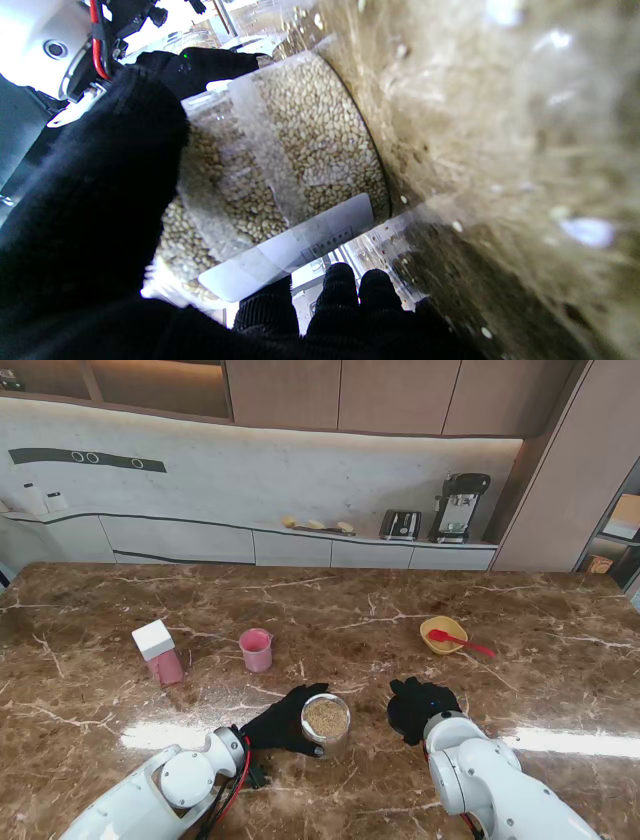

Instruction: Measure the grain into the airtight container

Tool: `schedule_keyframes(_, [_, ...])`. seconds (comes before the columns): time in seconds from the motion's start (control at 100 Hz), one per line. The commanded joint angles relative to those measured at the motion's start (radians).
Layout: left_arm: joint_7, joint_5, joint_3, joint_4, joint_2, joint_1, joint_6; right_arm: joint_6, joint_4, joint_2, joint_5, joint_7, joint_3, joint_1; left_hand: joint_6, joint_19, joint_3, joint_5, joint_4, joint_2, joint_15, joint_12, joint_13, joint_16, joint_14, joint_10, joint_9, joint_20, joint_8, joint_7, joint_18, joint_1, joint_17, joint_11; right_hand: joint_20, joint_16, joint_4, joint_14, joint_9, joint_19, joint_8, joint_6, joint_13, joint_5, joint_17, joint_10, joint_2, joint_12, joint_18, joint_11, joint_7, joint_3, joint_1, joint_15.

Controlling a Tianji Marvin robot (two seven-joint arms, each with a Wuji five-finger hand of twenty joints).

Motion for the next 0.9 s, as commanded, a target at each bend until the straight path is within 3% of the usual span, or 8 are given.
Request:
schedule_keyframes(0.0, [-0.009,0.007,0.017,0.066,0.001,0.026,0.025,0.012,0.053,0.000,0.023,-0.007,-0.012,-0.023,-0.035,0.107,-0.002,0.000,0.050,0.088,-0.018,0.013,-0.045,0.011,0.176,-0.003,-0.031,0.012,0.000,0.029,0.397,0.025,0.096,-0.011,-0.025,0.047,0.019,-0.044,0.045,0.039,0.021,-0.009,0.125,0.029,0.037,-0.022,-0.004,0.027,-0.030,0.050,0.012,0.030,0.062,0.096])
schedule_keyframes(0.08, [-0.009,0.007,0.018,0.068,0.001,0.025,0.025,0.027,0.076,-0.004,0.043,-0.071,-0.025,-0.023,-0.033,0.107,0.001,-0.001,0.053,0.093,-0.017,0.013,-0.044,0.012,0.177,-0.003,-0.030,0.013,0.000,0.028,0.397,0.030,0.096,-0.011,-0.033,0.050,0.016,-0.048,0.090,0.053,0.017,-0.009,0.160,0.068,0.070,-0.028,-0.013,0.030,-0.047,0.064,0.020,0.027,0.053,0.115])
schedule_keyframes(0.22, [-0.007,0.005,0.021,0.071,-0.001,0.023,0.023,0.041,0.109,-0.010,0.074,-0.159,-0.043,-0.023,-0.033,0.108,0.004,-0.004,0.056,0.108,-0.016,0.013,-0.045,0.015,0.177,-0.004,-0.030,0.016,0.000,0.027,0.398,0.027,0.096,-0.011,-0.096,0.027,0.001,-0.039,0.165,0.092,-0.057,-0.007,0.202,0.150,0.099,-0.019,-0.042,-0.014,-0.043,0.025,0.001,-0.003,0.014,0.106])
schedule_keyframes(0.51, [-0.005,0.004,0.022,0.072,-0.001,0.026,0.021,0.027,0.135,-0.010,0.073,-0.192,-0.057,-0.022,-0.029,0.112,-0.001,0.000,0.061,0.124,-0.012,0.015,-0.044,0.024,0.178,-0.005,-0.030,0.026,0.001,0.027,0.401,0.024,0.095,-0.009,-0.139,-0.011,-0.015,-0.028,0.318,0.133,-0.190,-0.019,0.266,0.297,0.116,-0.022,-0.096,-0.089,-0.025,-0.039,0.022,0.005,-0.030,0.056])
schedule_keyframes(0.78, [-0.004,0.006,0.021,0.070,-0.001,0.029,0.024,-0.002,0.176,-0.015,0.085,-0.282,-0.067,-0.015,-0.027,0.113,-0.006,-0.001,0.064,0.129,-0.012,0.019,-0.044,0.029,0.178,-0.003,-0.030,0.033,0.000,0.024,0.402,0.022,0.094,-0.008,-0.121,0.042,-0.010,-0.052,0.513,0.252,-0.211,-0.071,0.427,0.437,0.234,-0.048,-0.148,-0.048,-0.031,0.021,0.173,0.067,0.021,0.142])
schedule_keyframes(0.89, [-0.004,0.008,0.022,0.071,-0.001,0.029,0.024,-0.028,0.187,-0.018,0.094,-0.320,-0.062,-0.016,-0.027,0.113,-0.006,0.000,0.065,0.129,-0.012,0.020,-0.045,0.030,0.178,-0.004,-0.030,0.034,0.000,0.024,0.403,0.023,0.093,-0.008,-0.136,0.038,-0.012,-0.046,0.590,0.283,-0.266,-0.082,0.496,0.498,0.282,-0.048,-0.166,-0.061,-0.028,-0.008,0.179,0.079,0.026,0.125])
